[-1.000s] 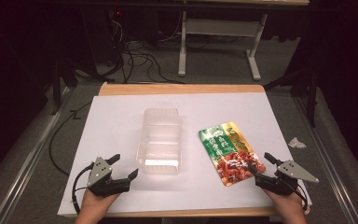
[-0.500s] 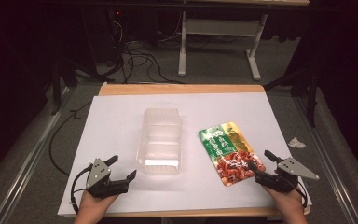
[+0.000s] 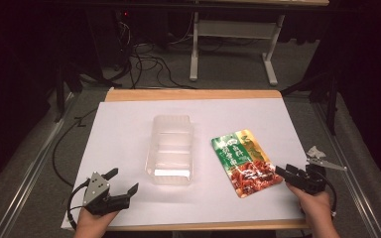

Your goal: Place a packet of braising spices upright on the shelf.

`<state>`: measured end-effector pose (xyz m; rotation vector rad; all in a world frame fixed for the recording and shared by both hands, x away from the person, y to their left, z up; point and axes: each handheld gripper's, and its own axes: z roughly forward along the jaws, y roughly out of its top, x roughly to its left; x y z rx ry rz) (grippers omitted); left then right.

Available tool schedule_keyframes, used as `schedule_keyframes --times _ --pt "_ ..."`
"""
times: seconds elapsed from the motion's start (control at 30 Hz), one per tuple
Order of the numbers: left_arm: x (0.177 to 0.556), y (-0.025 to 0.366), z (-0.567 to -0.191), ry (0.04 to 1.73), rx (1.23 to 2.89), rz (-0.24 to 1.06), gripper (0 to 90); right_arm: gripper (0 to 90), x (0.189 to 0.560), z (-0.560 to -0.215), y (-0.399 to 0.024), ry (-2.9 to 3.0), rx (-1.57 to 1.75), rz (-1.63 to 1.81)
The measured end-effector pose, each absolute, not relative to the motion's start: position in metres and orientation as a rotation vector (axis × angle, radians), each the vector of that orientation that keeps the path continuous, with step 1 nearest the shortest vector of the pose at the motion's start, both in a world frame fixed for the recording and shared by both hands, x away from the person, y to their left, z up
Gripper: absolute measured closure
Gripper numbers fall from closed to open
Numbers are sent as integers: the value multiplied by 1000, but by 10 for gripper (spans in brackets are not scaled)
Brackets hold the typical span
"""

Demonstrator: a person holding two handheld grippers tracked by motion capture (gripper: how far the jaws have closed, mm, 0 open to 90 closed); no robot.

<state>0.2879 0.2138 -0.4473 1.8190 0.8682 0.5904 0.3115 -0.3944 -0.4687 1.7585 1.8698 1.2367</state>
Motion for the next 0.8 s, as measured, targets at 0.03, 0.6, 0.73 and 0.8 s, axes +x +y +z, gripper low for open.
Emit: schedule_keyframes --times 0.03,0.6,0.73,0.8 --pt "287 215 -447 870 1818 591 156 442 313 -471 -396 1876 1796 1238" --pt "284 218 -445 852 1810 592 157 900 315 -476 -392 1975 1941 1316" --pt "290 209 -443 819 1815 593 156 900 301 -474 -381 2062 1876 1273" --pt "295 205 -441 814 1800 587 156 900 294 -474 -377 2092 1860 1266"
